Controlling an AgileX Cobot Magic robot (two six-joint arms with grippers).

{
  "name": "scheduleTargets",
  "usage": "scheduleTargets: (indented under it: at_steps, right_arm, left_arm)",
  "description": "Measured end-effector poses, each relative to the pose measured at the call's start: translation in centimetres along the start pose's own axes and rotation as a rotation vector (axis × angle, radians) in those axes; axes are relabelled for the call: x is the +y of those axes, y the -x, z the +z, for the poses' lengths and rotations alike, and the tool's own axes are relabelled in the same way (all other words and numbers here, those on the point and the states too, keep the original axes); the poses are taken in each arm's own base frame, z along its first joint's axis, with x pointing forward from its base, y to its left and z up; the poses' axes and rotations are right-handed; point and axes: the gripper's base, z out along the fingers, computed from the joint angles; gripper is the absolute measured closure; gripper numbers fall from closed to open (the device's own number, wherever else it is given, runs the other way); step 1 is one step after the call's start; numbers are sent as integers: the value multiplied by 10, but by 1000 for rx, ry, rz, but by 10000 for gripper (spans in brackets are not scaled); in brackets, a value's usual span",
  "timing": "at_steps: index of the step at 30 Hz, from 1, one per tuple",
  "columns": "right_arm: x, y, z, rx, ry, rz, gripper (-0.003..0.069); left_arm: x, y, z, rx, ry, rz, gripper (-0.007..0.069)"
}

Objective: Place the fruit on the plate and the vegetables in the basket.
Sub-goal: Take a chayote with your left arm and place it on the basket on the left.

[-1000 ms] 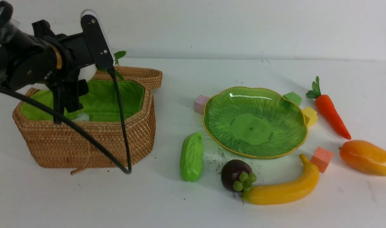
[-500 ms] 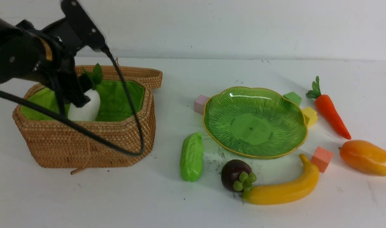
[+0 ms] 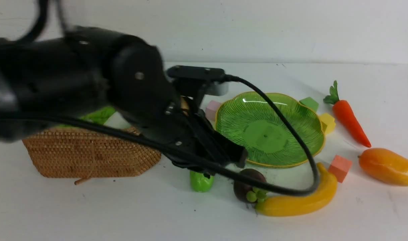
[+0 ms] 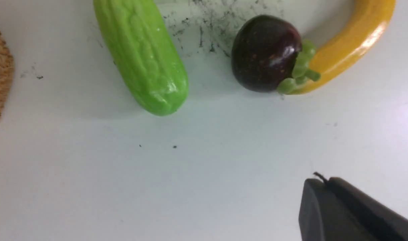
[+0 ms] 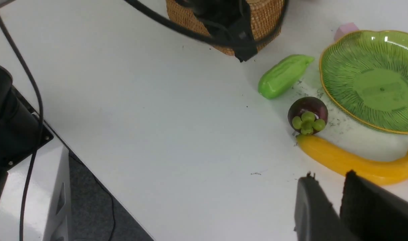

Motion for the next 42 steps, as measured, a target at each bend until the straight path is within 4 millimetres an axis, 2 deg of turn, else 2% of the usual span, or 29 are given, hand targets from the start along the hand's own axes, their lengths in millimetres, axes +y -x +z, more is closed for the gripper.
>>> scheduleTargets:
  at_steps: [3, 8, 11, 15, 23, 24, 28, 31, 38, 42]
  right_arm:
    - [0, 0, 0, 0, -1, 0, 510]
    - [0, 0, 0, 0, -1, 0, 507]
    - [0, 0, 0, 0, 0, 1, 507]
    - [0, 0, 0, 0, 0, 1, 507]
    - [3, -3, -6, -22, -3, -8, 507]
    - [3, -3, -6, -22, -3, -8, 507]
    - [4, -3, -7, -25, -5, -10, 508]
    - [4, -3, -7, -25, -5, -1, 508]
    - [5, -4, -8, -31, -4, 6, 508]
    - [5, -5, -10, -35, -5, 4, 508]
  left_arm:
    - [-2, 16, 29, 56, 102, 21, 551]
    - [5, 36, 70, 81, 250, 92, 282]
    - [9, 42, 90, 80, 299, 118, 146]
    - [17, 42, 114, 77, 366, 121, 66]
    - [26, 36, 153, 87, 412, 165, 56]
    - [26, 36, 153, 86, 412, 166, 57]
    - [28, 32, 166, 109, 418, 168, 102]
    - [28, 32, 166, 107, 418, 154, 159]
    - [28, 29, 164, 145, 427, 145, 160]
    - [23, 30, 146, 169, 429, 153, 160]
